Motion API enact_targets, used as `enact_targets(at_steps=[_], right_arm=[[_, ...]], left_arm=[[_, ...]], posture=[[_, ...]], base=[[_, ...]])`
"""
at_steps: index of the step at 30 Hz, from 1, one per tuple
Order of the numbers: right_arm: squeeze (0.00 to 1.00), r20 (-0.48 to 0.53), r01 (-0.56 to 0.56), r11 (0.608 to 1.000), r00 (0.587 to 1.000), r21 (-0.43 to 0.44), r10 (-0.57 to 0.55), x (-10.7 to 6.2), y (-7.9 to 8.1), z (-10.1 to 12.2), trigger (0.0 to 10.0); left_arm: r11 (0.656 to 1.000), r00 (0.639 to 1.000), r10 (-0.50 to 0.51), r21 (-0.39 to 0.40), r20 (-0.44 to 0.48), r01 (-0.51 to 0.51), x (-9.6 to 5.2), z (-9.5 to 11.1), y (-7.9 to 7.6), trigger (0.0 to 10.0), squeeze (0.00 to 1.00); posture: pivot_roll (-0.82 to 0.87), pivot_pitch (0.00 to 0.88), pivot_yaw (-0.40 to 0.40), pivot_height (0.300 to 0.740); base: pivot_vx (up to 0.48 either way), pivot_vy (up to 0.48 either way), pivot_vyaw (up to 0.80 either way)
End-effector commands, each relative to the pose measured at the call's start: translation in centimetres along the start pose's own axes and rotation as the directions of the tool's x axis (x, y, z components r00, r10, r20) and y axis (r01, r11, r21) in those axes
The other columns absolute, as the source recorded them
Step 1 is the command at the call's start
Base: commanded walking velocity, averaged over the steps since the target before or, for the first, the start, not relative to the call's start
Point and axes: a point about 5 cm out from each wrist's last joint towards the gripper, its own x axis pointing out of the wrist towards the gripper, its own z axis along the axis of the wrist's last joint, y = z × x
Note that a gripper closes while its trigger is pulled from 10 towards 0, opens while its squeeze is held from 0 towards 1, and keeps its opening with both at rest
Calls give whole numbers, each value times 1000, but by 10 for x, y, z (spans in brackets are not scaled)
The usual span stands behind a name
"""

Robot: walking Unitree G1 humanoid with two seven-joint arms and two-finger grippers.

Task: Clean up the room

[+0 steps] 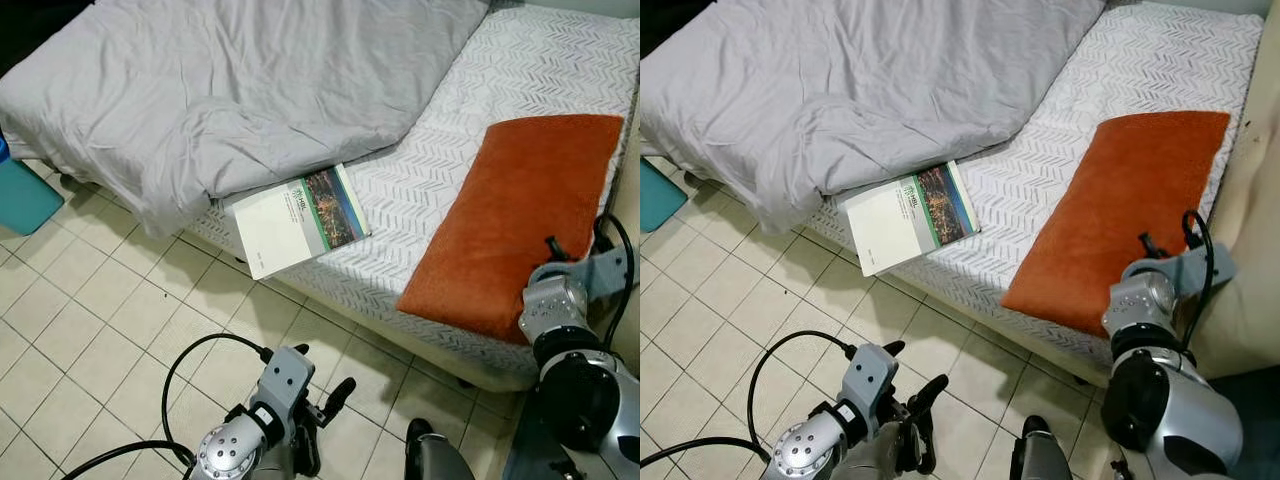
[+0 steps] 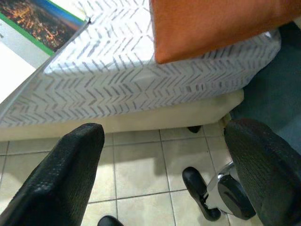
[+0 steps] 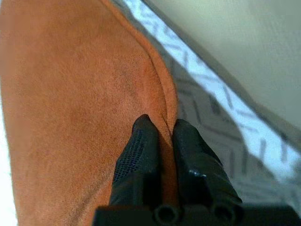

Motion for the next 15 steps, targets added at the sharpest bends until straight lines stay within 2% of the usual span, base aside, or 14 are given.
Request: enact_targets(at_steps=[1,6,7,9,12,14,15], right_arm=[[0,-92,99,992,991,75,-92,-3,-20,-21,10000],[0,-143,138,982,982,126,-120,-6,-24,-31,10000],[0,-150,128,986,982,104,-112,-7,-23,-34,10000],[0,-143,44,999,989,-18,-46,-8,-13,-37,10000],[0,-94,-25,988,995,-152,11,-6,-5,-28,10000],[0,-76,-50,977,996,-207,34,-5,-2,-24,10000],[0,-76,-50,977,996,-207,34,-5,-2,-24,10000]], left_arm=[[1000,1000,-10,11,-18,10,-5,-2,-5,10000,0],[1000,1000,-13,18,-24,13,-6,-1,-5,10000,0],[1000,1000,-13,21,-24,13,-6,-1,-5,10000,0],[999,1000,-5,31,-20,6,-6,1,-5,10000,0],[999,1000,7,31,-17,-7,-9,2,-4,10000,0],[1000,1000,12,29,-21,-12,-12,1,-5,10000,0],[1000,1000,12,29,-21,-12,-12,1,-5,10000,0]], posture=[[59,432,126,740],[60,428,127,740],[67,427,128,740],[80,430,129,740],[86,430,125,740],[92,430,126,740],[92,430,126,740]], base=[[0,0,0],[0,0,0],[0,0,0],[0,0,0],[0,0,0],[0,0,0],[0,0,0]])
